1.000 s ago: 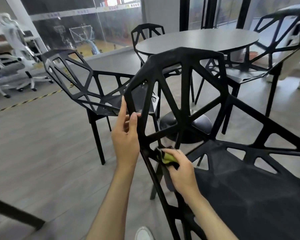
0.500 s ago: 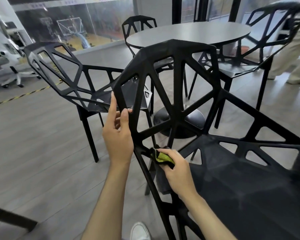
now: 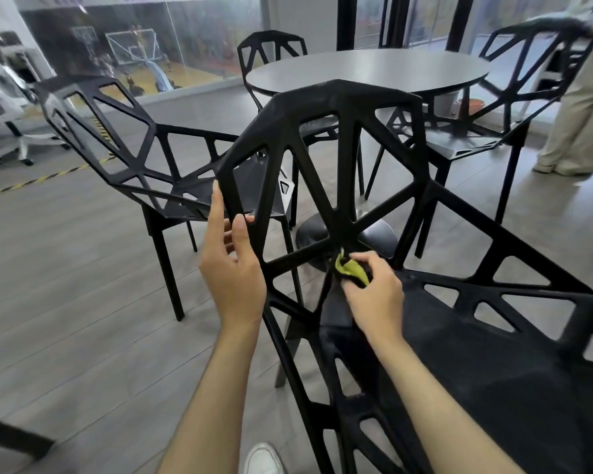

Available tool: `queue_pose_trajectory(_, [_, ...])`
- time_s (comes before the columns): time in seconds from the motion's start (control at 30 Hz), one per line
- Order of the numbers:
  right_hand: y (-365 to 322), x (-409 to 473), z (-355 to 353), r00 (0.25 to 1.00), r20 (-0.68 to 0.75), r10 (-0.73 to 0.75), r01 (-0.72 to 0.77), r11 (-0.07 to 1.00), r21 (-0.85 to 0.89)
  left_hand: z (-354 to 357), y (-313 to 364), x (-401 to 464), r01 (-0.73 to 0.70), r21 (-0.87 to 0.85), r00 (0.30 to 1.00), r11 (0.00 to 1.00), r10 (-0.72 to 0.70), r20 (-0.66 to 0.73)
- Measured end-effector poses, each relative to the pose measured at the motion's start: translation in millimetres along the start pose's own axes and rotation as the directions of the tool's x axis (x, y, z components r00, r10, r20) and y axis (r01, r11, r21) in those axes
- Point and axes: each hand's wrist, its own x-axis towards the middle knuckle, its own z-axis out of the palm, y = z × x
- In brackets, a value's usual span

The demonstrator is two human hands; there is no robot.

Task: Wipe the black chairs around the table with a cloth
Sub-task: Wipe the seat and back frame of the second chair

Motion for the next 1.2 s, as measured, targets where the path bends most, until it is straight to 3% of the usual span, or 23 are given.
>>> queue_pose_trajectory(0.1, [-12,38,3,0.990,-0.136,0.042,-0.021,0.988,0.151,0,-2,0,-0.013,-0.031,1.000,0.999,0.013,-0.002])
queue_pose_trajectory(0.3, [13,-1,32,0.996,0.093,0.006,-0.011,0.998,0.055,4,-3,2,-0.048,-0.012,0.998,0.999,0.047,-0.042])
queue_pose_trajectory(0.47, [22,-24,23,0.928,0.367,0.067,-0.017,0.991,-0.136,7,-6,3,-0.066,0.028,0.995,0.997,0.068,-0.070])
queue_pose_trajectory(0.53, [13,-1,17,0.955,0.279,0.106,-0.075,0.990,-0.117,4,-5,1,-0.064,0.009,0.997,0.998,0.064,-0.052])
queue_pose_trajectory(0.63, [-6,33,10,0.983,-0.037,0.183,-0.173,0.968,0.180,2,-4,1,-0.061,0.002,0.997,0.998,0.061,-0.052])
queue_pose_trajectory(0.7, [-13,44,18,0.983,-0.085,0.163,-0.141,0.965,0.222,3,-4,2,-0.054,0.013,0.997,0.998,0.055,-0.057])
queue_pose_trajectory(0.9, [8,20,31,0.988,0.038,0.152,-0.155,0.984,0.093,7,-5,2,-0.070,0.018,0.994,0.997,0.071,-0.086])
queue_pose_trajectory(1.03, [30,-37,28,0.937,0.270,0.221,-0.182,0.970,-0.163,7,-4,2,-0.071,0.026,0.993,0.997,0.073,-0.095])
queue_pose_trajectory(1.13, [31,-45,24,0.899,0.359,0.251,-0.188,0.961,-0.201,6,-4,3,-0.090,0.028,0.993,0.996,0.092,-0.078])
queue_pose_trajectory(1.2, [24,-28,17,0.914,0.338,0.222,-0.169,0.969,-0.179,6,-5,3,-0.097,0.029,0.993,0.995,0.098,-0.064])
